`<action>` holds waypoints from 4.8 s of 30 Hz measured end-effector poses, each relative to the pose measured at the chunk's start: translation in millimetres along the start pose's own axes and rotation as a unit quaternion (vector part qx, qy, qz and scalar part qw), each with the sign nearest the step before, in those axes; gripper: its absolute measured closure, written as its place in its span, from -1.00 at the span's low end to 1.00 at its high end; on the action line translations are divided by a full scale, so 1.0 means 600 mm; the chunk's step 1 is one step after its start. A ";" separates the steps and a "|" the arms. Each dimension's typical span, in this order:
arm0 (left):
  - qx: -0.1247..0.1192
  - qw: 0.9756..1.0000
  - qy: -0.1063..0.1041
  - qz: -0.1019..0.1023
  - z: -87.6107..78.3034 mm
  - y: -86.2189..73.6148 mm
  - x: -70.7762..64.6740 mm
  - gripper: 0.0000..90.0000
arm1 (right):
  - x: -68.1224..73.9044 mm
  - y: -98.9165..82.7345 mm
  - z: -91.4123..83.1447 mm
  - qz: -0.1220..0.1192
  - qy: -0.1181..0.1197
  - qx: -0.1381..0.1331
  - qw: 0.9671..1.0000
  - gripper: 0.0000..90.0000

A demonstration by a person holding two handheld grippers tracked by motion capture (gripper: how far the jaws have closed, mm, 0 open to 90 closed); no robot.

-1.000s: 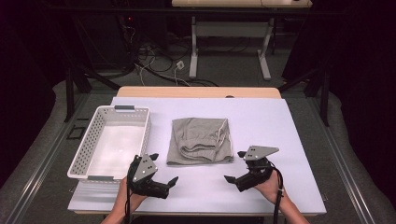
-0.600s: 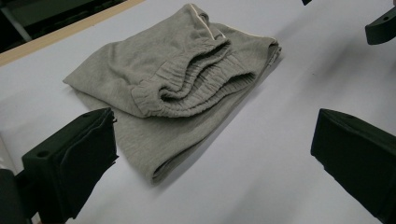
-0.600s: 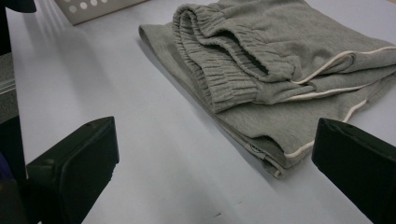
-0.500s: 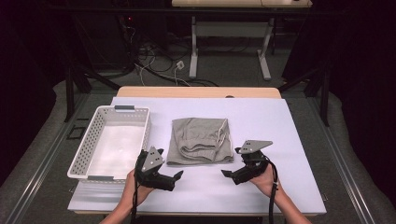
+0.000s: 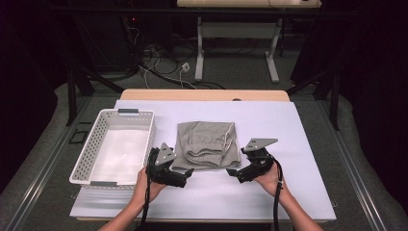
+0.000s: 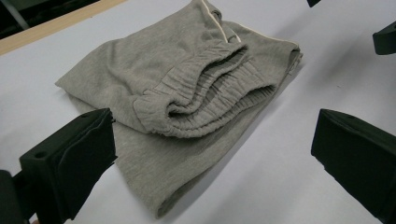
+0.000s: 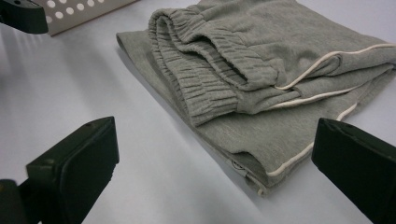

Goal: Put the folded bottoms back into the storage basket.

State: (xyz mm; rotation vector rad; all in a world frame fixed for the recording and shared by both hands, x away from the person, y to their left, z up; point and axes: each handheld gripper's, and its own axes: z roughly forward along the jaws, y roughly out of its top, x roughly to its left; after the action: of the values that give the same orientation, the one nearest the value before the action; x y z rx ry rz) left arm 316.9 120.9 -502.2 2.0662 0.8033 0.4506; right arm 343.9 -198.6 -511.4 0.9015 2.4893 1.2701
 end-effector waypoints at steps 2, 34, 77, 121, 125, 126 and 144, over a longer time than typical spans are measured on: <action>0.002 1.000 -0.001 0.000 0.002 0.001 0.002 -1.00 | -0.001 0.000 0.001 0.000 -0.001 0.000 1.000 -1.00; 0.029 0.999 0.023 -0.040 0.081 0.035 0.048 -1.00 | -0.047 0.030 0.045 0.041 -0.016 0.012 0.999 -1.00; 0.074 0.987 0.074 -0.121 0.167 0.026 0.111 -0.99 | -0.112 0.035 0.117 0.128 -0.041 0.042 0.990 -0.98; 0.087 0.982 -0.028 -0.165 0.182 0.010 0.127 -0.17 | -0.101 0.034 0.146 0.120 -0.124 0.076 0.982 0.10; 0.086 0.981 -0.041 -0.167 0.182 0.009 0.126 0.02 | -0.102 0.032 0.146 0.127 -0.122 0.067 0.982 0.23; 0.085 0.981 -0.042 -0.167 0.182 0.009 0.126 0.04 | -0.102 0.031 0.145 0.128 -0.121 0.068 0.982 0.25; 0.069 0.984 -0.056 -0.154 0.173 0.010 0.126 0.45 | -0.103 0.026 0.143 0.145 -0.089 0.050 0.984 0.63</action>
State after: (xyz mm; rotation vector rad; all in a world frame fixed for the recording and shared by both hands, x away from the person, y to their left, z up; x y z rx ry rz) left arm 433.6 108.7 -555.0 2.0256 1.0891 0.1102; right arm 437.2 -172.1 -557.1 1.3792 2.3617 1.0928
